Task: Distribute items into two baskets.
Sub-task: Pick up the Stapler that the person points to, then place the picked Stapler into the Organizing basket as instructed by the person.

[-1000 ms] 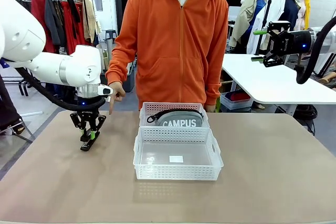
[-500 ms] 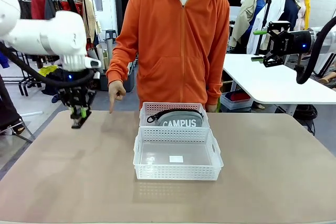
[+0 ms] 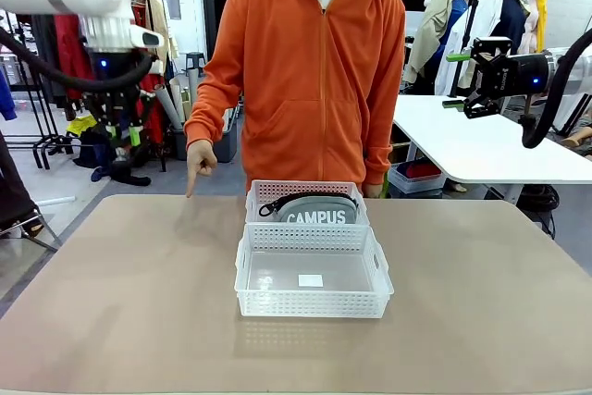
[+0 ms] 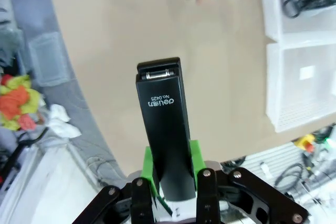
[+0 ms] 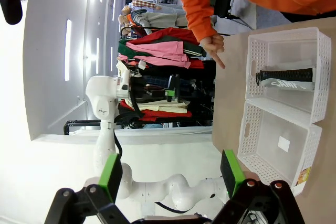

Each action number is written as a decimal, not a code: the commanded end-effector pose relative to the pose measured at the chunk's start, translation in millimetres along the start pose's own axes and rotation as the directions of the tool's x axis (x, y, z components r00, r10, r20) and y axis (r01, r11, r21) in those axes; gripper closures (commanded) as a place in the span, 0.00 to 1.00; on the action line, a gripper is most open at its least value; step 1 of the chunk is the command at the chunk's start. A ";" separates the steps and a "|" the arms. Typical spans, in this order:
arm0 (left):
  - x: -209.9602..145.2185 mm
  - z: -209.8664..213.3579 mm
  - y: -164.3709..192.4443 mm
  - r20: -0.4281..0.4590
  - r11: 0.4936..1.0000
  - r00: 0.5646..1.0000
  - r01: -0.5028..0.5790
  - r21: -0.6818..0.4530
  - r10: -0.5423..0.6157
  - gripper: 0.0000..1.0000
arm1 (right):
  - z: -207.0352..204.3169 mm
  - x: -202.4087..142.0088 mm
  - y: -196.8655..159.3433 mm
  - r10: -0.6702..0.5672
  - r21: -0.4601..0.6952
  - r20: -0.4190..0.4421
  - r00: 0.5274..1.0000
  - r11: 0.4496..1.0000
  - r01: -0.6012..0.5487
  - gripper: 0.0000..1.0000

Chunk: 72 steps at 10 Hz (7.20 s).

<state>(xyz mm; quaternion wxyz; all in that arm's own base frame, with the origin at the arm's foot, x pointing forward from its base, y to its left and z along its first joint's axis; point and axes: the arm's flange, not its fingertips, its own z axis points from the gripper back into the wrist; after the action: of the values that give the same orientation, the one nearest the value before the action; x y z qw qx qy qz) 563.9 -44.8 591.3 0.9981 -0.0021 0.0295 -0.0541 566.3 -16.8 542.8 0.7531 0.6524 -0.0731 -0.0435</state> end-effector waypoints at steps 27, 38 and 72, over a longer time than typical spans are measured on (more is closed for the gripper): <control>-4.0 55.9 -16.8 0.064 0.995 0.993 0.095 0.044 -0.098 1.00 | 0.3 -0.2 2.5 0.004 0.006 0.003 1.000 1.000 -0.004 0.00; -40.2 83.0 -106.7 0.226 0.649 0.613 0.747 0.145 -0.757 1.00 | 0.3 -0.2 2.5 0.004 0.006 0.003 1.000 1.000 -0.004 0.00; -58.2 -128.8 -413.6 -0.033 -0.060 -0.056 0.989 0.135 -0.998 1.00 | 0.3 -0.2 2.5 0.004 0.006 0.003 1.000 1.000 -0.004 0.00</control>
<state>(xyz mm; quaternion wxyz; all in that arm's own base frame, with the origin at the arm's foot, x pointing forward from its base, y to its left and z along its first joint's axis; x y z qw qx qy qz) 450.2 -454.1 466.9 0.6418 0.0320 -0.0191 -0.7660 566.3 -16.9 542.7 0.7531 0.6524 -0.0731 -0.0436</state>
